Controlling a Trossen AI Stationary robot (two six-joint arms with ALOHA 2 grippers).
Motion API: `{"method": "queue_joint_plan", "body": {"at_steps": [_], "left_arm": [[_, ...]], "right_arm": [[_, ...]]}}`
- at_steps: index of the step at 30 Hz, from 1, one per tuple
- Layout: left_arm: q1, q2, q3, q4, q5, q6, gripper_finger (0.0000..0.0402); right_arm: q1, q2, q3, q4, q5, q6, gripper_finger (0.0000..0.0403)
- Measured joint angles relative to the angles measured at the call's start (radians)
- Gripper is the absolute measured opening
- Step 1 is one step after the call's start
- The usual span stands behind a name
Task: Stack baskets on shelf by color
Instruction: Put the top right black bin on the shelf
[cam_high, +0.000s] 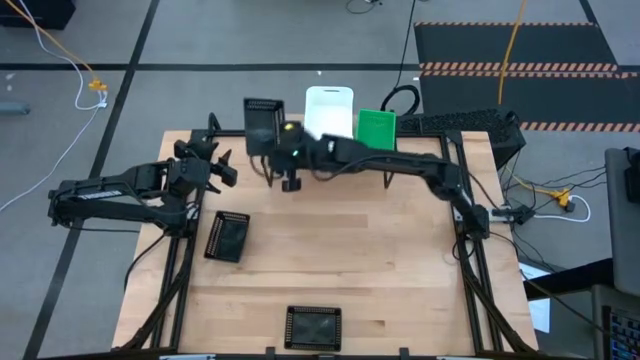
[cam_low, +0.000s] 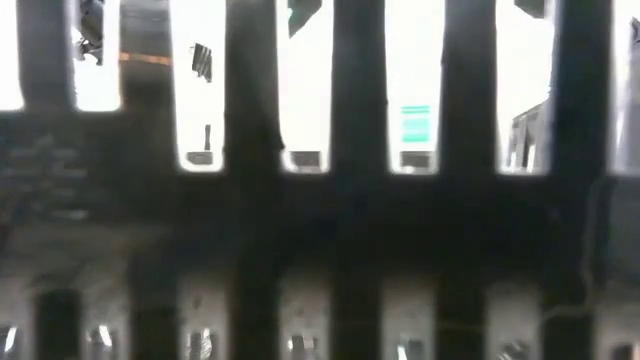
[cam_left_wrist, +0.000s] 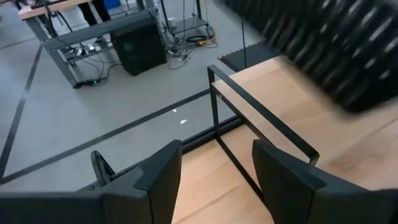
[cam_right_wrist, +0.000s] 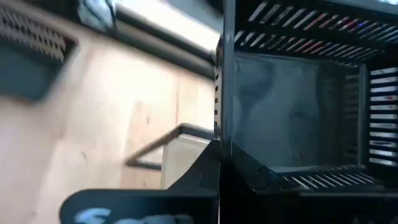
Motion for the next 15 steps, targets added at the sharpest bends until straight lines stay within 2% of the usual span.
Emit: {"method": "queue_joint_plan", "body": {"at_steps": [4, 8, 15], "left_arm": [[0.0, 0.0, 0.0, 0.0, 0.0, 0.001, 0.02], [0.0, 0.0, 0.0, 0.0, 0.0, 0.001, 0.02], [0.001, 0.0, 0.0, -0.021, 0.027, -0.015, 0.02]], "right_arm": [[0.022, 0.062, 0.001, -0.001, 0.144, -0.058, 0.0], [0.028, 0.104, 0.001, -0.043, 0.239, -0.063, 0.0], [0.028, 0.096, 0.003, -0.13, 0.264, 0.014, 0.0]]}}
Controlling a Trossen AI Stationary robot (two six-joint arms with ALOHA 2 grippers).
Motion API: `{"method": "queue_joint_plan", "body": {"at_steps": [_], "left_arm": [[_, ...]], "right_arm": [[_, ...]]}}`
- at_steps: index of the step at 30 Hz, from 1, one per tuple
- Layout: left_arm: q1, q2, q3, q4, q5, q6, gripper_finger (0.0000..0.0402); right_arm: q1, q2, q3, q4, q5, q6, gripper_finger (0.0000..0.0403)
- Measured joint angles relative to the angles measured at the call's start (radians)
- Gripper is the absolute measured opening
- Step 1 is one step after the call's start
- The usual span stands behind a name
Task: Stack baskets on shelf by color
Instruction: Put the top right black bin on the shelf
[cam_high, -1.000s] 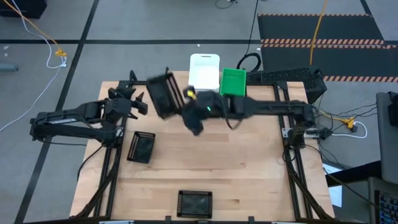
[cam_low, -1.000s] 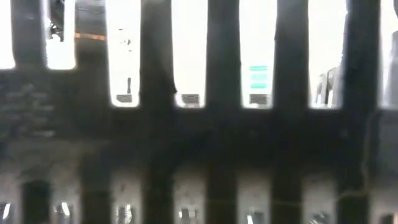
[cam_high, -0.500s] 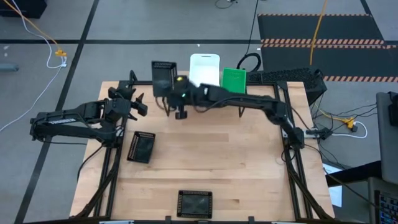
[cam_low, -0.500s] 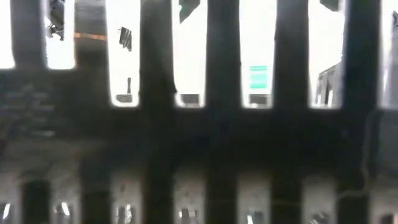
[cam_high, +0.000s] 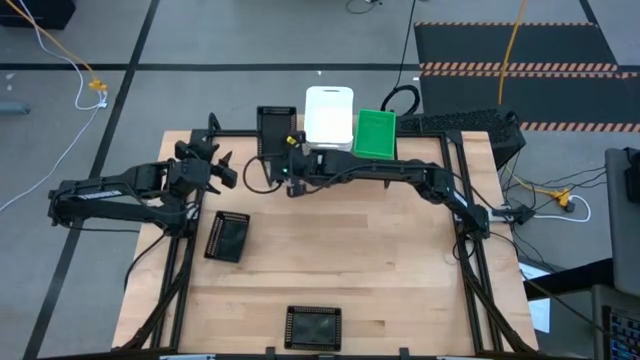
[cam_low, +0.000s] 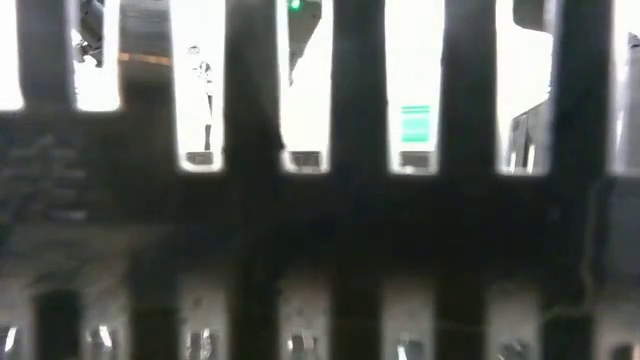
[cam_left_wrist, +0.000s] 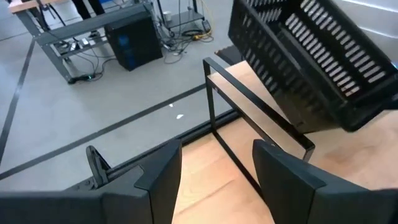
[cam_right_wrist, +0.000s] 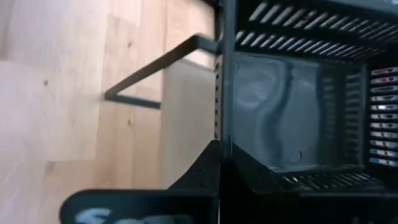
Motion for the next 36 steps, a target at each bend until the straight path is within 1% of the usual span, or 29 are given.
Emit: {"method": "queue_joint_plan", "body": {"at_steps": [10, 14, 17, 25, 30, 36], "left_arm": [[0.0, 0.0, 0.0, -0.065, 0.003, -0.069, 0.02], [0.0, 0.0, 0.0, -0.079, 0.016, -0.085, 0.02], [-0.001, 0.0, 0.0, -0.084, 0.021, -0.096, 0.02], [-0.001, 0.0, 0.0, -0.12, 0.022, -0.123, 0.02], [-0.001, 0.001, 0.0, -0.131, 0.022, -0.132, 0.02], [-0.001, 0.001, 0.0, -0.131, 0.055, -0.133, 0.02]], "right_arm": [[0.0, -0.004, 0.0, -0.109, -0.008, 0.009, 0.0001], [-0.002, -0.005, 0.0, -0.118, -0.086, 0.01, 0.0017], [-0.001, -0.011, 0.0, -0.113, -0.11, 0.002, 0.0032], [-0.021, -0.022, 0.0, -0.065, -0.103, -0.033, 0.0057], [-0.035, -0.028, -0.001, -0.062, -0.051, -0.066, 0.0061], [-0.04, -0.036, -0.002, -0.071, -0.054, -0.085, 0.0062]]}}
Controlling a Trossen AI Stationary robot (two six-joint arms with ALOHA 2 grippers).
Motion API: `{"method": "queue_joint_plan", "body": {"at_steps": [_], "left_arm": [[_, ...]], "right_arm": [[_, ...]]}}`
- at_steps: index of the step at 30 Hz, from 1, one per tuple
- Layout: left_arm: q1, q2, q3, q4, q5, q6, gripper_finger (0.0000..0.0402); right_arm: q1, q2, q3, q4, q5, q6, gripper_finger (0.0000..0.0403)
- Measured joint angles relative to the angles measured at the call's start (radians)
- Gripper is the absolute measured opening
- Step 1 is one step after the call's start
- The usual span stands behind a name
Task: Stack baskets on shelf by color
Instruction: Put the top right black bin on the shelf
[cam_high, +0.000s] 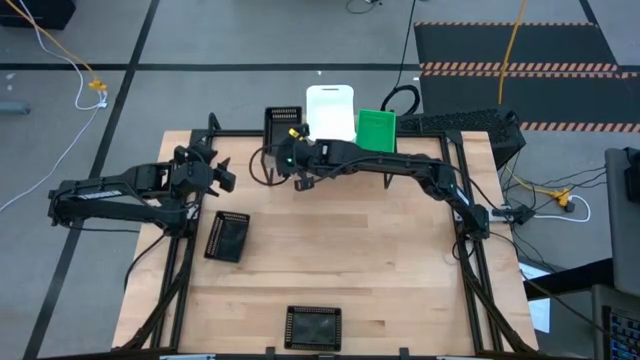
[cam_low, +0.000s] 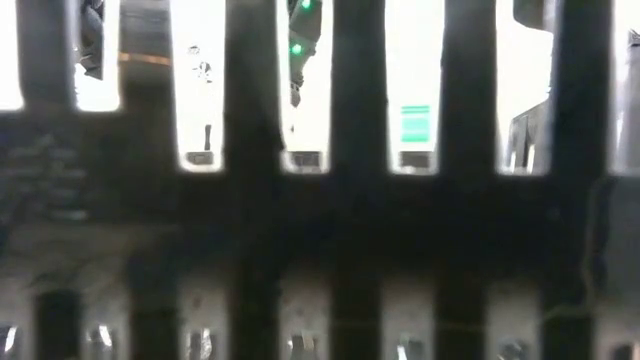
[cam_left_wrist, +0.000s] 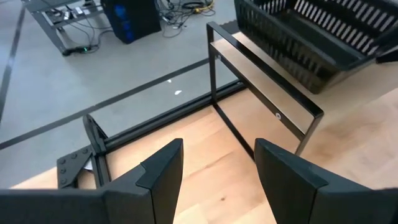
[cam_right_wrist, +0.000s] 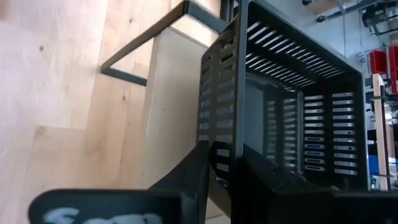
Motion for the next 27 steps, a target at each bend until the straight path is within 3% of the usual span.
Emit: {"method": "queue_joint_plan", "body": {"at_steps": [7, 19, 27], "left_arm": [[0.0, 0.0, 0.0, 0.0, 0.017, -0.017, 0.02], [0.0, 0.0, 0.0, -0.005, 0.019, -0.019, 0.02], [0.0, 0.0, 0.0, -0.007, 0.019, -0.019, 0.02]], "right_arm": [[0.002, -0.016, 0.0, -0.005, -0.004, 0.009, 0.0073], [-0.001, -0.024, 0.0, 0.034, -0.054, 0.037, 0.0181], [0.045, -0.039, 0.0, -0.016, -0.059, 0.027, 0.0169]]}}
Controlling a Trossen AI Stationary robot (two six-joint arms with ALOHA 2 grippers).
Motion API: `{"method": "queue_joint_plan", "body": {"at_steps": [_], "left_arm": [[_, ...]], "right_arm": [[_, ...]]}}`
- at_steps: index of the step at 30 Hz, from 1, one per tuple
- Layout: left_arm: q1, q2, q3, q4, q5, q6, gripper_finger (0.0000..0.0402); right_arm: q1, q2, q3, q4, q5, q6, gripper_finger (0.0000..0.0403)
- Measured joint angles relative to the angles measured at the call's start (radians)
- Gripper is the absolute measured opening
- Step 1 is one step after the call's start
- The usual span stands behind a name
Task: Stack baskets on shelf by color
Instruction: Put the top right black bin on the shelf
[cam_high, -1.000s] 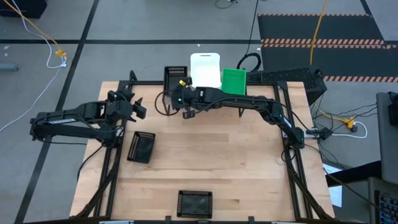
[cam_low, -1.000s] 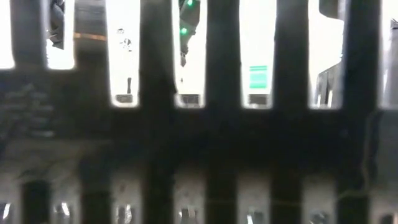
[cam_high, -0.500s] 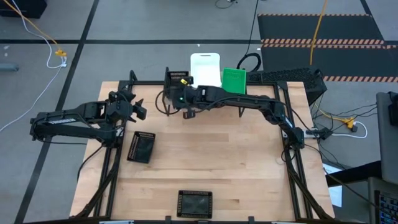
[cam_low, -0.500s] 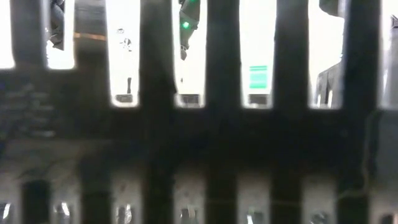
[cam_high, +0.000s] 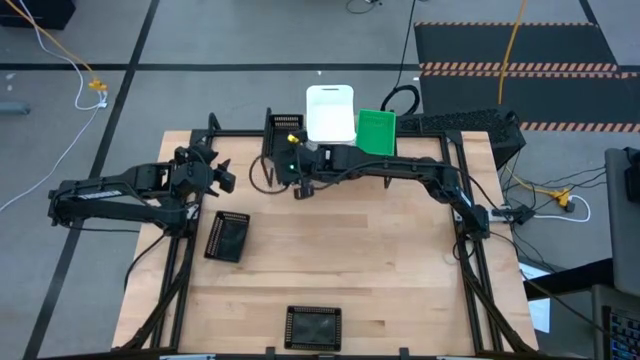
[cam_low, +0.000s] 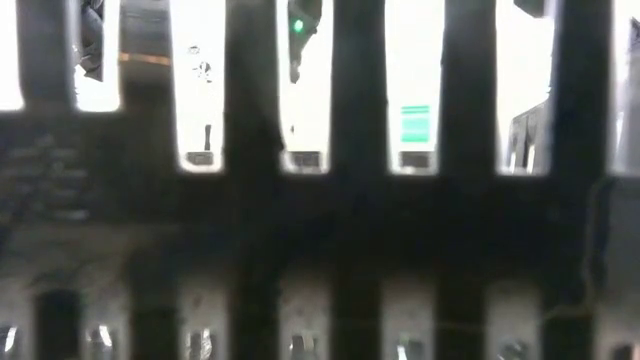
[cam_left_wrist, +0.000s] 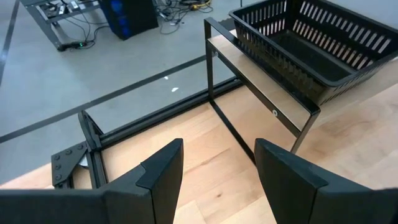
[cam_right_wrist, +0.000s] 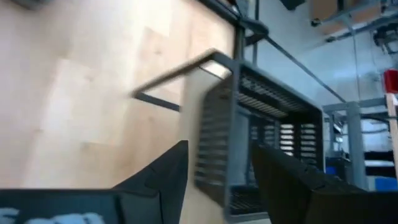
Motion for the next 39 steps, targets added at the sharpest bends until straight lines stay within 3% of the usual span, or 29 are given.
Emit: {"method": "queue_joint_plan", "body": {"at_steps": [6, 10, 12, 17, 20, 24, 39], "left_arm": [[0.0, 0.0, 0.0, -0.015, 0.0, -0.009, 0.02], [0.0, 0.0, 0.0, -0.03, 0.002, -0.024, 0.02], [0.0, 0.0, 0.0, -0.035, 0.01, -0.026, 0.02], [0.0, 0.0, 0.0, -0.037, 0.014, -0.028, 0.02], [0.0, 0.0, 0.0, -0.037, 0.014, -0.031, 0.02], [0.0, 0.0, 0.0, -0.036, 0.014, -0.031, 0.02], [0.0, 0.0, 0.0, -0.035, 0.014, -0.034, 0.02]], "right_arm": [[0.032, -0.001, -0.019, -0.036, -0.102, 0.075, 0.0137], [0.048, -0.003, -0.148, 0.096, -0.2, 0.097, 0.0113], [0.064, 0.001, -0.232, 0.19, -0.145, 0.059, 0.0094], [0.09, 0.0, -0.447, 0.593, 0.197, -0.164, 0.0035], [0.091, 0.001, -0.55, 0.801, 0.302, -0.311, 0.0006], [0.079, 0.0, -0.62, 0.962, 0.324, -0.385, 0.001], [0.044, 0.0, -0.632, 1.164, 0.383, -0.527, 0.0001]]}}
